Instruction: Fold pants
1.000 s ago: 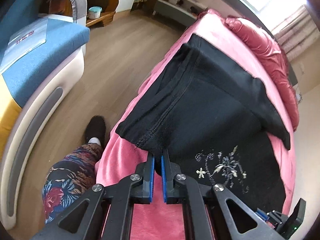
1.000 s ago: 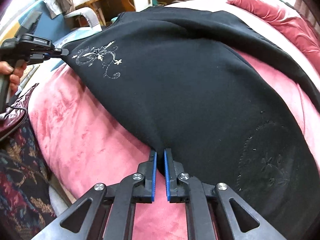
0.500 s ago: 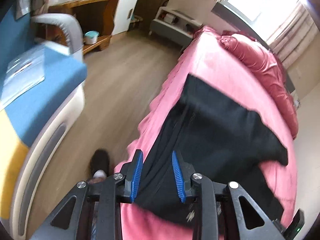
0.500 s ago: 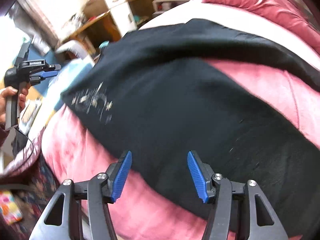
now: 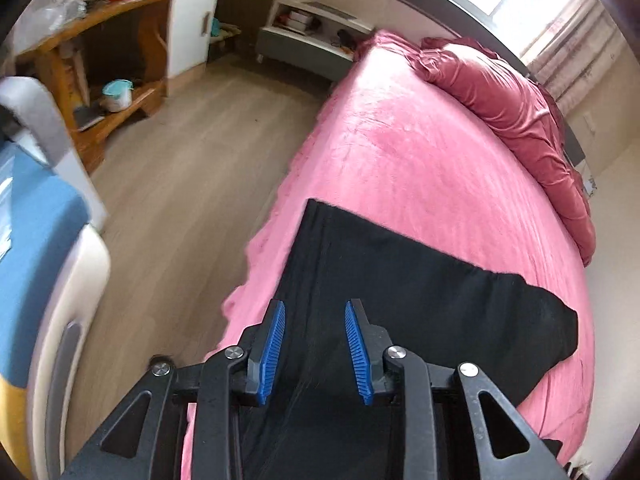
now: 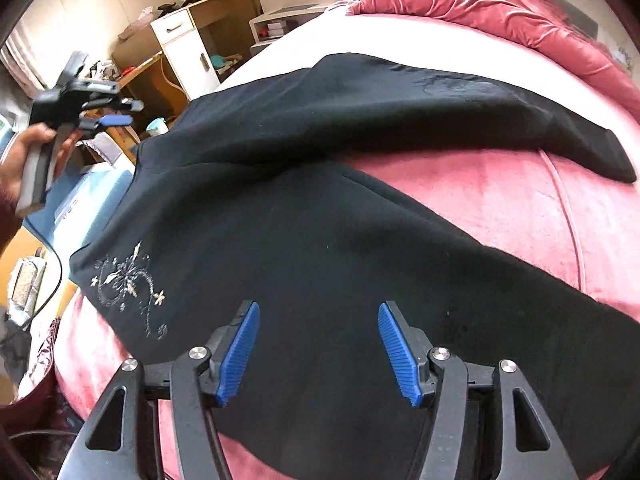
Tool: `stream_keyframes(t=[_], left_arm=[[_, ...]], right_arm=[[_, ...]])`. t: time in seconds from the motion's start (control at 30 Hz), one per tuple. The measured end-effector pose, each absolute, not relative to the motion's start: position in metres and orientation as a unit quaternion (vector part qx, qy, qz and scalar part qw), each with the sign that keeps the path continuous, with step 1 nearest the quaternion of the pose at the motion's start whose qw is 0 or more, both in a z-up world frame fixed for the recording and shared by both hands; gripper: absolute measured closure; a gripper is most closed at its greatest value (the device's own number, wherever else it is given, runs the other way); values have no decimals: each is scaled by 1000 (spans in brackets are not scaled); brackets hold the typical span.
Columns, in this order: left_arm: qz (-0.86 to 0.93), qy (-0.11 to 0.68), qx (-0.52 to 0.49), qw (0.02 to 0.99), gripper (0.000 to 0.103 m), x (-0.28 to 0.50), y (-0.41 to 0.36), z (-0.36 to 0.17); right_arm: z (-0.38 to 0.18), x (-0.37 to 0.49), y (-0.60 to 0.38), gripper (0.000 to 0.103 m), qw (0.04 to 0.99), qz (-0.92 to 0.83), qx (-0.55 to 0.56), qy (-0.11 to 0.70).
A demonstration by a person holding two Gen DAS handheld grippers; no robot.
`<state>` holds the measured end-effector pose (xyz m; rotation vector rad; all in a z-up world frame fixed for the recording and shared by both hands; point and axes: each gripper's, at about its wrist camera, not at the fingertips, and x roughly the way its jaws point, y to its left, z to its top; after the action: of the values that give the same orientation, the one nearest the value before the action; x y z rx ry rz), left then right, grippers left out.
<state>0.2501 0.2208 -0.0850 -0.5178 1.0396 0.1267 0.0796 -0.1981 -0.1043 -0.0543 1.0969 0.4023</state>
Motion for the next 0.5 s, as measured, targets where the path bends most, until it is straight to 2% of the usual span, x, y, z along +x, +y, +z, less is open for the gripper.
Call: stream_keyframes(t=[0.5], left_arm=[[98,534,-319,777,68,354,242,-147]], right_arm=[[-131,106,-184,37,817,187,-6,546]])
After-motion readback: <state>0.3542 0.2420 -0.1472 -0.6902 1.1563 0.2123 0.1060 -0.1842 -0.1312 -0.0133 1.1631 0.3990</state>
